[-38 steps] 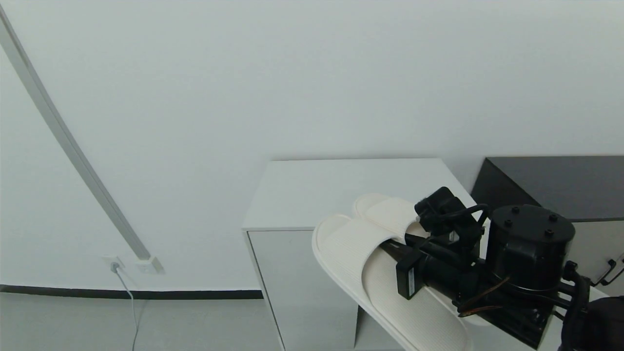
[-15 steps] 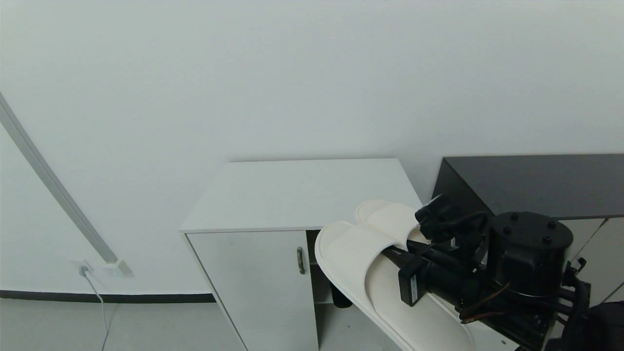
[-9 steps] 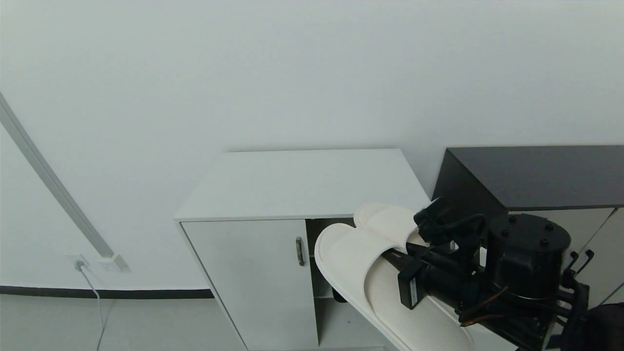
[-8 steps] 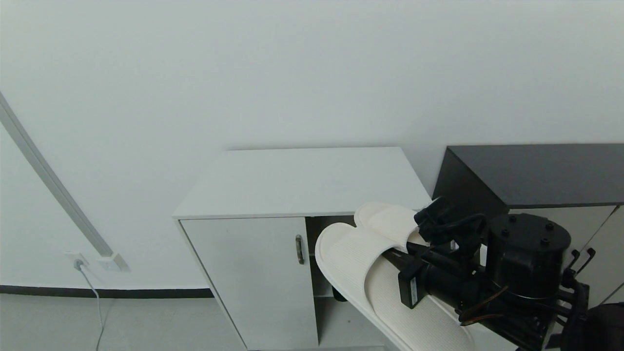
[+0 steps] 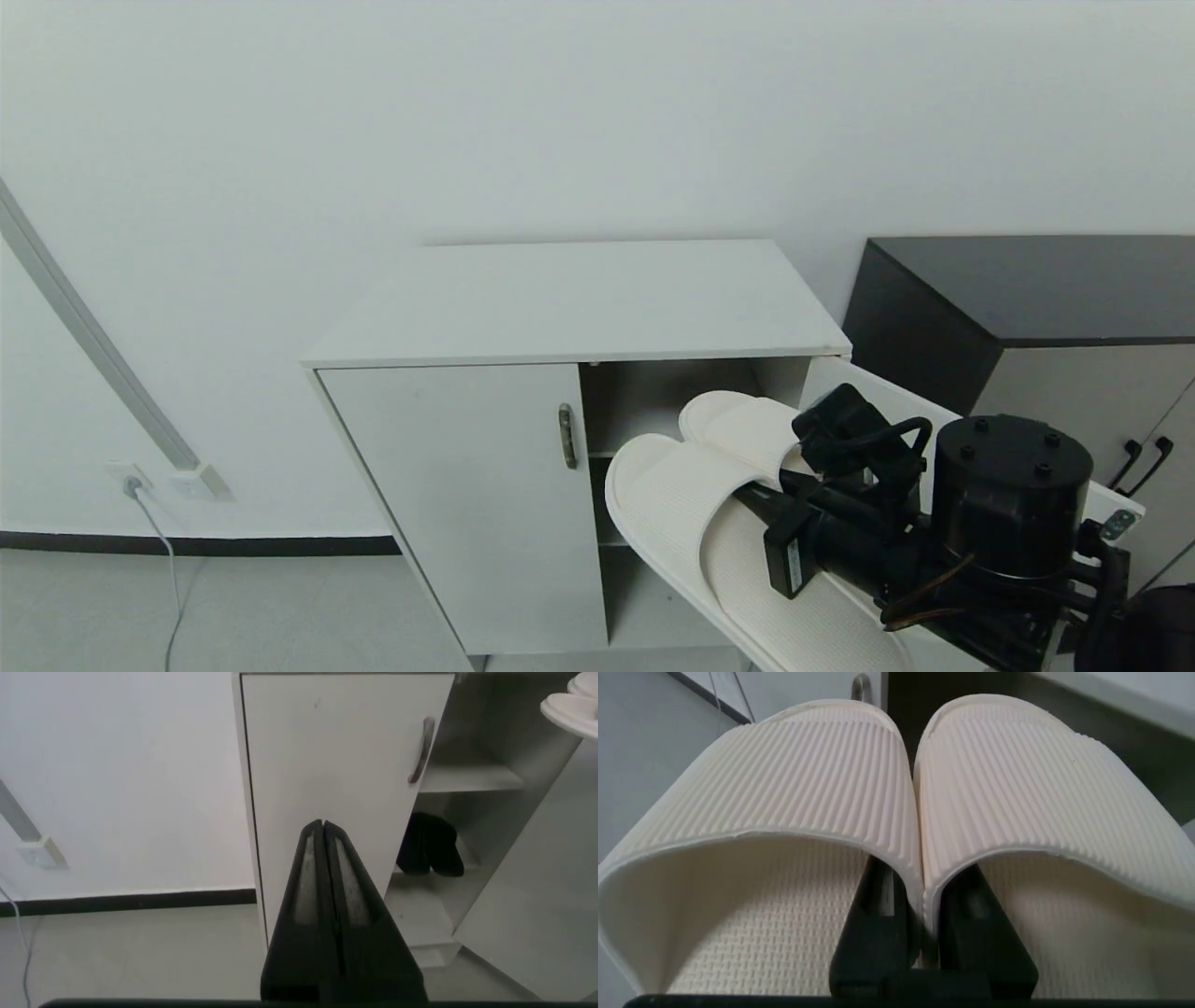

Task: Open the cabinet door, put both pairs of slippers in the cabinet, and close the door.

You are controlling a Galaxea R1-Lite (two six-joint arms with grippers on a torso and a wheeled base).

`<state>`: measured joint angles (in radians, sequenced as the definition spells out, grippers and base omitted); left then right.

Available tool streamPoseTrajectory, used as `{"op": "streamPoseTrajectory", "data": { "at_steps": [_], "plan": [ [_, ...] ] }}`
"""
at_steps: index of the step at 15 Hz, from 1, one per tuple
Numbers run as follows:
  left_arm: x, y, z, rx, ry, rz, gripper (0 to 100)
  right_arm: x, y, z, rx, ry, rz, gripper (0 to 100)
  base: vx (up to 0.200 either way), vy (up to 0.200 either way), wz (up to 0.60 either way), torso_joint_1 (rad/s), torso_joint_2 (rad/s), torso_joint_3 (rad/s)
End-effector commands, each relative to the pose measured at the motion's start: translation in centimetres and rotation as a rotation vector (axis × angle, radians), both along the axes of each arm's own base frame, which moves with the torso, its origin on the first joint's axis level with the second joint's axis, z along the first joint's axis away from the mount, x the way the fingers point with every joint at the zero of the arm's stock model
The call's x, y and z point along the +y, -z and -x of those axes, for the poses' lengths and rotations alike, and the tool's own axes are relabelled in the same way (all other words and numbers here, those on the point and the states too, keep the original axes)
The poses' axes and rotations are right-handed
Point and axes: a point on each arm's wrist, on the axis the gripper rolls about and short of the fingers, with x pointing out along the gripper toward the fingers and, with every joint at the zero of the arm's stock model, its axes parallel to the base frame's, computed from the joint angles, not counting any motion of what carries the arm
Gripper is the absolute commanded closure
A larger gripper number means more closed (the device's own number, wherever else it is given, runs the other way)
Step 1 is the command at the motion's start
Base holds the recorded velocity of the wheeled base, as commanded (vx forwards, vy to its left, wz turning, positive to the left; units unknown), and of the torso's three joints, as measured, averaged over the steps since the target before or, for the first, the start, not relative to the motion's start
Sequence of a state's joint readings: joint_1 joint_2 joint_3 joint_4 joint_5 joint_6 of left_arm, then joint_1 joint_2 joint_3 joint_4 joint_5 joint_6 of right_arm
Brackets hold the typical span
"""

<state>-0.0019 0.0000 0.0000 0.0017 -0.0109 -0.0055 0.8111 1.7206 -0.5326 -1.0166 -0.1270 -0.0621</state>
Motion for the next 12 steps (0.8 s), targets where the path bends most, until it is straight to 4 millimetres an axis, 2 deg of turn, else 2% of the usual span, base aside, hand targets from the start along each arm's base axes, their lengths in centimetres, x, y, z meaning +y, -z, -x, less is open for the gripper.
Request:
{"op": "streamPoseTrajectory", "data": {
  "at_steps": [1, 12],
  "plan": [
    [0.0, 0.0, 0.0, 0.0, 0.0, 0.001, 100, 0.01, 0.02, 0.01, 0.0, 0.0, 0.001, 100, 0.0, 0.0, 0.0, -0.207, 0.52, 0.32],
    [0.0, 0.0, 0.0, 0.0, -0.001, 0.005, 100, 0.07, 0.48, -0.16, 0.016, -0.018, 0.008, 100, 0.0, 0.0, 0.0, -0.168, 0.49, 0.325]
  ]
}}
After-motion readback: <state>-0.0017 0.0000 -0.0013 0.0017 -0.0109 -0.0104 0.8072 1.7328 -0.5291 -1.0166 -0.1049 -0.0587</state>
